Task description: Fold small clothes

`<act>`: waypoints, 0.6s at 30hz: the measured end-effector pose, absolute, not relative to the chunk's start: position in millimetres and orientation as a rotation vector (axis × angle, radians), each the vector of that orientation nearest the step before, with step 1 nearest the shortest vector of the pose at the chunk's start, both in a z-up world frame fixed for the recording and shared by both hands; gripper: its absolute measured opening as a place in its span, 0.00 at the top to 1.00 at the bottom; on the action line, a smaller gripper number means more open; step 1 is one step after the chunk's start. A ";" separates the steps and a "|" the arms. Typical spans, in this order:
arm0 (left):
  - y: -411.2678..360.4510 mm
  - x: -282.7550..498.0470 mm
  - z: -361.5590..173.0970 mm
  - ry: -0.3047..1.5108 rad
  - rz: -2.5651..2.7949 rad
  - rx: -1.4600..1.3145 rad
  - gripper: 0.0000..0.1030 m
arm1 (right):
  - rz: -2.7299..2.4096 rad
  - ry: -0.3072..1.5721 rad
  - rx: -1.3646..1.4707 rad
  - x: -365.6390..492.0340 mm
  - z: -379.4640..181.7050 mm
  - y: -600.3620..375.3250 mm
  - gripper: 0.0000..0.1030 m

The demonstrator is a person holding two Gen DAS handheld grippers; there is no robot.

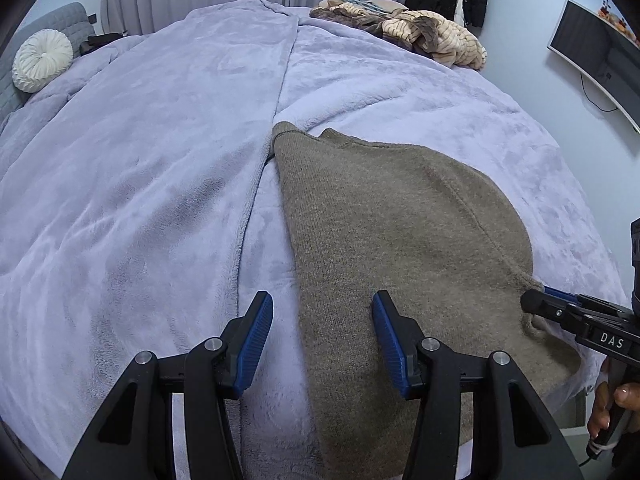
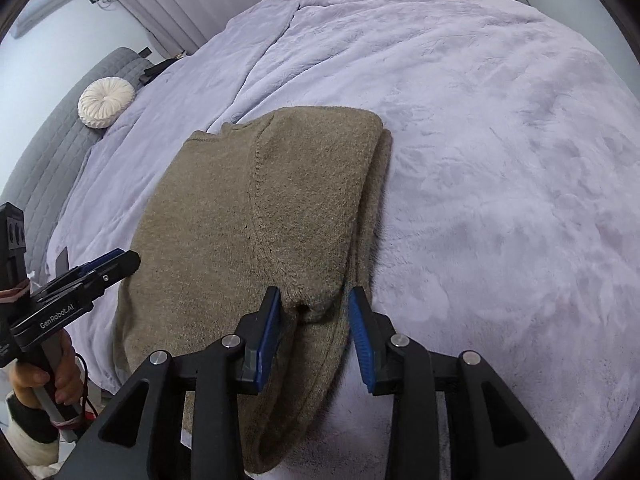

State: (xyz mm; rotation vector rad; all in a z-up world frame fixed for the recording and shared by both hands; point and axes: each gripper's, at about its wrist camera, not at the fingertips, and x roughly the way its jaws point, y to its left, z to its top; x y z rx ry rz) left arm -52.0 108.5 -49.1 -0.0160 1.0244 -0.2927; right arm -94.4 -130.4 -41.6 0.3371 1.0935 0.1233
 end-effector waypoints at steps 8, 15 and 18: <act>108.4 -54.0 -31.6 1.013 -0.214 0.014 0.18 | 0.070 1.074 0.325 -100.9 6.2 -126.1 0.22; 103.1 -61.1 -16.6 0.975 -0.174 0.023 0.04 | -0.014 1.103 0.276 -89.9 20.5 -111.0 0.14; 99.8 -63.0 -13.2 0.964 -0.140 0.043 0.01 | -0.052 1.116 0.254 -87.0 18.1 -105.9 0.10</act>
